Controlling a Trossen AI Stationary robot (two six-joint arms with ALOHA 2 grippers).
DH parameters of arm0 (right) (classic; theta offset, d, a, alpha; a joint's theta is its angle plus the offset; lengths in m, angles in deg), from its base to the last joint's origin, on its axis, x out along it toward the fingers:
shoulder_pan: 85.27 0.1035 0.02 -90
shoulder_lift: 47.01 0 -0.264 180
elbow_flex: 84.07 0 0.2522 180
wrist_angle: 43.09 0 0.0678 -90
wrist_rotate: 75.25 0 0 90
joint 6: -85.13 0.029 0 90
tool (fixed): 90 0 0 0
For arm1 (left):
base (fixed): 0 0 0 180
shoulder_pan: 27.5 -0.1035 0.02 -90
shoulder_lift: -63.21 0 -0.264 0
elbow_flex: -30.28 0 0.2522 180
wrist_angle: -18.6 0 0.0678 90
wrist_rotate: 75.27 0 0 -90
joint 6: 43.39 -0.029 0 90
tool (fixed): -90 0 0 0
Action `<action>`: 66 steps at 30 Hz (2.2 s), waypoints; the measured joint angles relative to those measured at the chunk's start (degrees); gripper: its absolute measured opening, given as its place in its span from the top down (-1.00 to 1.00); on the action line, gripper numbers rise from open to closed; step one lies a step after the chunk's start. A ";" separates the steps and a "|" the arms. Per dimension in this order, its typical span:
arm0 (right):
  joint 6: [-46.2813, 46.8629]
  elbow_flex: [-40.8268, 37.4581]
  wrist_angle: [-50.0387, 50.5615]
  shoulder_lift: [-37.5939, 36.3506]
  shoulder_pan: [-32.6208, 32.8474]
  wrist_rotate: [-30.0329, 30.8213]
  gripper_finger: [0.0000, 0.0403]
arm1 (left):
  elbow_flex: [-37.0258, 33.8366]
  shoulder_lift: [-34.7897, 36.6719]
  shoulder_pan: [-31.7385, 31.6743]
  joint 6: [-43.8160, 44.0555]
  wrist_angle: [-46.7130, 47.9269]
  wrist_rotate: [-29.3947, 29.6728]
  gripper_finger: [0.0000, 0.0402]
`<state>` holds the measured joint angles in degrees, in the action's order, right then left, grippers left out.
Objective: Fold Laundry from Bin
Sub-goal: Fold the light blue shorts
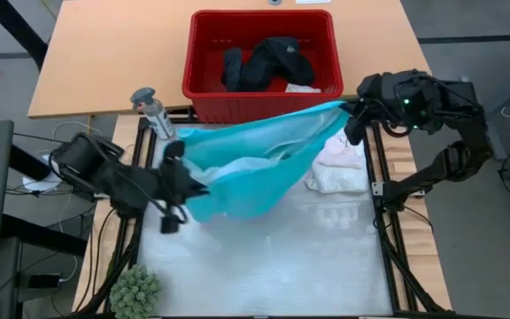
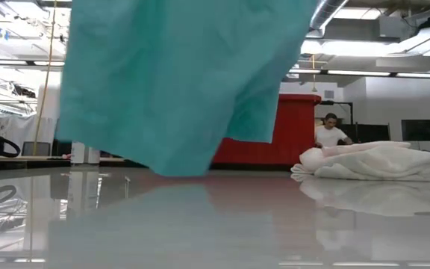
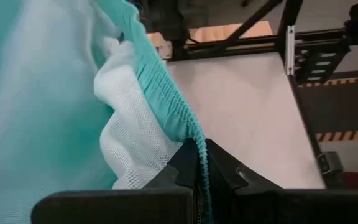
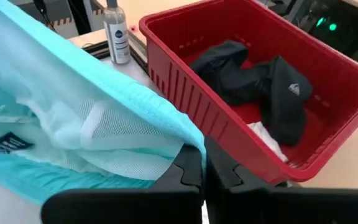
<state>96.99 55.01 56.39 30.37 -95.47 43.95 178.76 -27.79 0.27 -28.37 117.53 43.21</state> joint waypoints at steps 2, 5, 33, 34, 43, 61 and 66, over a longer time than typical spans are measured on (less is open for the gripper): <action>1.47 0.01 -0.10 0.91 0.13 0.10 0.90 | -0.02 1.88 -0.35 -1.35 2.15 1.77 1.00; 1.92 0.01 -0.85 2.77 0.05 0.70 0.90 | -0.02 3.89 -2.07 -4.36 4.92 5.74 1.00; 1.36 -0.02 4.35 17.03 0.79 -10.18 0.51 | -12.00 -3.52 5.35 2.81 3.39 -27.22 1.00; 0.26 -0.02 4.25 17.64 0.78 -12.45 0.51 | -12.00 -3.62 6.32 3.62 3.38 -27.50 1.00; -10.54 -0.02 4.24 23.83 0.77 -30.45 0.49 | -12.00 -3.78 11.80 1.57 4.71 -30.46 1.00; -25.07 -0.02 1.53 28.39 1.49 -42.71 0.49 | -11.82 -3.78 12.37 -4.24 4.83 -36.51 1.00; -28.12 -1.24 -2.97 28.22 4.14 -56.15 0.49 | -11.82 -3.78 12.66 -1.79 4.83 -36.90 1.00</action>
<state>68.87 53.76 53.42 58.59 -91.33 -12.20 166.93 -31.57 12.93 -30.16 122.36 6.31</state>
